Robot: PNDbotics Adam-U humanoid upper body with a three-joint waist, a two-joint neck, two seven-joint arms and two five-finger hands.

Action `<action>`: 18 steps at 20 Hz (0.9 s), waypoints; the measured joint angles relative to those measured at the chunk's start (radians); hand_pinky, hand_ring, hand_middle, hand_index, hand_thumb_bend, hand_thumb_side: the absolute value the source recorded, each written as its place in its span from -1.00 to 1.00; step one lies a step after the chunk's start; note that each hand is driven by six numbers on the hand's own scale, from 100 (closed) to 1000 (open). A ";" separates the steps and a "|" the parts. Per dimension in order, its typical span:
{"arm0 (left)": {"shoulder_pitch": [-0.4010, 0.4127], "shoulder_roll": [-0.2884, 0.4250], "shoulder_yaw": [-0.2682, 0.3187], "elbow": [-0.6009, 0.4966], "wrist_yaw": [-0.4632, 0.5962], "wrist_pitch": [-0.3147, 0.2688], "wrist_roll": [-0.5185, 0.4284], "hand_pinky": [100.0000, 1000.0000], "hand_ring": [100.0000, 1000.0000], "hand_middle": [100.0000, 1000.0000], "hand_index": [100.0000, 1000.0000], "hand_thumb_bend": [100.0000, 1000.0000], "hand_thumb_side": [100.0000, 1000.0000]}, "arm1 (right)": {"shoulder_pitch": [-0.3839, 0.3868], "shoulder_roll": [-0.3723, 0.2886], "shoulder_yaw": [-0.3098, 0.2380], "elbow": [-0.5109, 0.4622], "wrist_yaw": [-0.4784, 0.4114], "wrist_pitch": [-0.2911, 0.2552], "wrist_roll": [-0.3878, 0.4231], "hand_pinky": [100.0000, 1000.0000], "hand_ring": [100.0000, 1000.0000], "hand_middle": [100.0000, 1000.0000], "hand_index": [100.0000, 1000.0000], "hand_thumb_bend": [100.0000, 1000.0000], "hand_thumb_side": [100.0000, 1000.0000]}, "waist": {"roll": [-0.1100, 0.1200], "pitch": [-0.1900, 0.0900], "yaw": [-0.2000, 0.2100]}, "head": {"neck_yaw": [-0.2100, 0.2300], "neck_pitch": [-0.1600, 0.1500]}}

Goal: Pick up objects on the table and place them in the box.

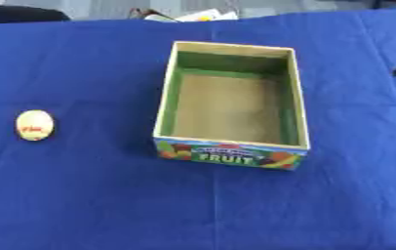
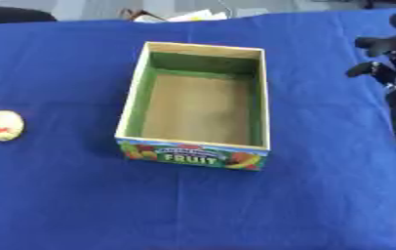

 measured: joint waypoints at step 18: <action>-0.118 -0.023 -0.161 0.245 0.006 0.028 -0.379 0.26 0.56 0.54 1.00 -1.00 1.00 | 0.002 0.000 0.006 0.000 0.001 0.008 0.012 0.04 0.52 0.00 0.66 -1.00 1.00 | 0.004 0.000 -0.015 | 0.012 -0.009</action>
